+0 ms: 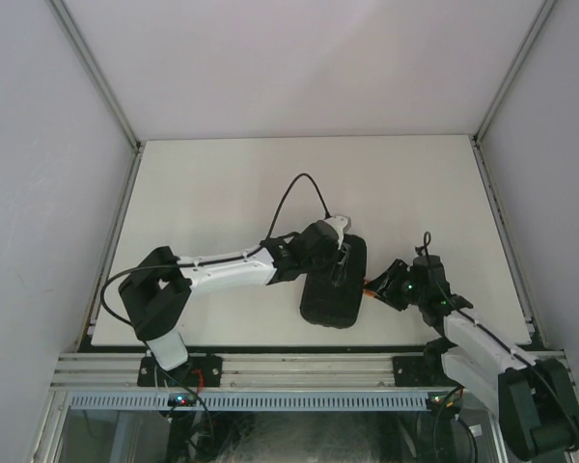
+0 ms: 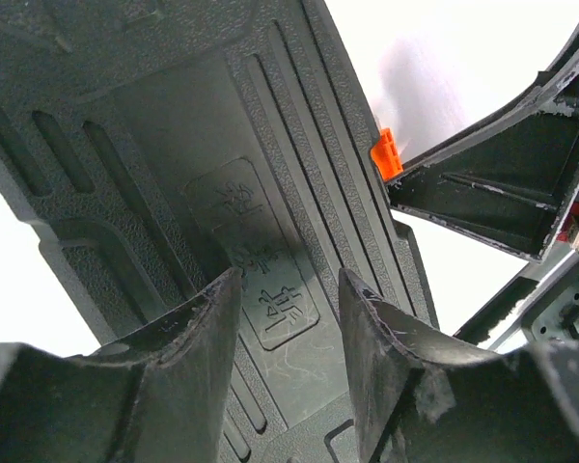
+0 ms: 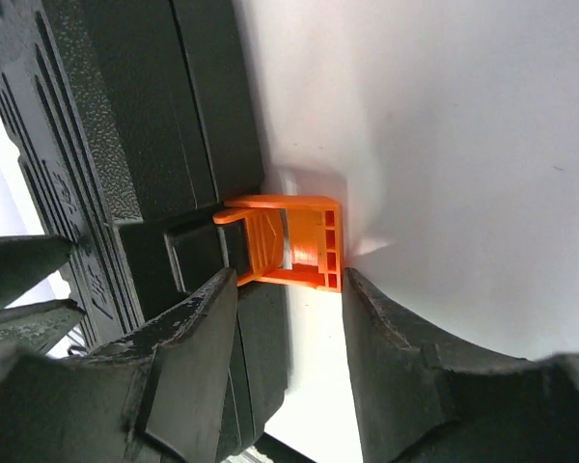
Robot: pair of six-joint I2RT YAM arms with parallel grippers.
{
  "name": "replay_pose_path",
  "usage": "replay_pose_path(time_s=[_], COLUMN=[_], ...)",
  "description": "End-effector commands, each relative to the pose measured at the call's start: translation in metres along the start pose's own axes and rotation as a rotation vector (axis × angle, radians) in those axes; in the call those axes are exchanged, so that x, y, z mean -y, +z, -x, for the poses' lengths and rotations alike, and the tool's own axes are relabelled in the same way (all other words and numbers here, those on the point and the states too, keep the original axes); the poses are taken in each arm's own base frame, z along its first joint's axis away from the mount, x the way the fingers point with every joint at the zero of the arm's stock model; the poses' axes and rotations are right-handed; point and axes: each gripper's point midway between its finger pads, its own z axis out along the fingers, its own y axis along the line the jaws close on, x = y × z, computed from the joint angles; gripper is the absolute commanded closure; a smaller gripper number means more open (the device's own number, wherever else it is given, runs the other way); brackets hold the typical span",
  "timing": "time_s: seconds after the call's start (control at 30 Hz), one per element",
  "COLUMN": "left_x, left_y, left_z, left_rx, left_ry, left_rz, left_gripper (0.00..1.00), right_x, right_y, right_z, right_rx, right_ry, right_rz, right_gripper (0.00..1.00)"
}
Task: Sort the tools into containers
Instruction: Close the storage box at the center of the board.
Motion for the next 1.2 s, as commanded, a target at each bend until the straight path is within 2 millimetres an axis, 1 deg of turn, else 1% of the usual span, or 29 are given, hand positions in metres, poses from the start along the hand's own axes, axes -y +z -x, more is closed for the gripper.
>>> replay_pose_path(time_s=[0.0,0.17,0.23,0.3,0.4,0.5,0.63,0.7,0.77,0.87,1.0,1.07,1.17], left_x=[-0.090,-0.108,-0.113,-0.116,-0.116,-0.114,-0.111,-0.111,-0.112,-0.115,-0.116,-0.116,-0.117], left_y=[-0.006,-0.016,-0.018,-0.020,-0.022,-0.022,-0.022,-0.023,-0.024,-0.025,-0.026,-0.026,-0.027], left_z=[-0.079,-0.078,-0.078,-0.078,-0.078,-0.079,-0.078,-0.077,-0.075,-0.076,-0.072,-0.070,-0.066], left_rx=[-0.238,-0.223,-0.221,-0.223,-0.222,-0.220,-0.216,-0.212,-0.206,-0.205,-0.193,-0.187,-0.181], left_ry=[-0.028,-0.050,-0.054,-0.054,-0.052,-0.059,-0.063,-0.063,-0.061,-0.065,-0.071,-0.071,-0.067], left_rz=[0.279,0.308,0.317,0.322,0.324,0.311,0.295,0.297,0.303,0.309,0.297,0.288,0.282], left_gripper=[0.49,0.50,0.50,0.50,0.50,0.50,0.51,0.51,0.51,0.52,0.54,0.54,0.55], right_x=[-0.044,-0.067,-0.075,-0.078,-0.087,-0.098,-0.111,-0.113,-0.110,-0.104,-0.098,-0.091,-0.087], right_y=[0.010,0.033,0.042,0.052,0.062,0.074,0.090,0.094,0.094,0.087,0.066,0.054,0.037], right_z=[0.003,-0.007,-0.005,0.000,0.012,0.021,0.024,0.025,0.025,0.026,0.033,0.037,0.045], right_rx=[-0.029,-0.086,-0.084,-0.077,-0.058,-0.074,-0.119,-0.128,-0.128,-0.114,-0.052,-0.016,0.049], right_ry=[-0.114,-0.180,-0.194,-0.201,-0.211,-0.237,-0.264,-0.268,-0.274,-0.302,-0.348,-0.371,-0.398], right_rz=[0.108,0.116,0.123,0.117,0.120,0.127,0.141,0.144,0.134,0.100,0.062,0.030,0.009], right_gripper=[0.54,0.55,0.55,0.55,0.56,0.55,0.56,0.56,0.57,0.56,0.51,0.47,0.42])
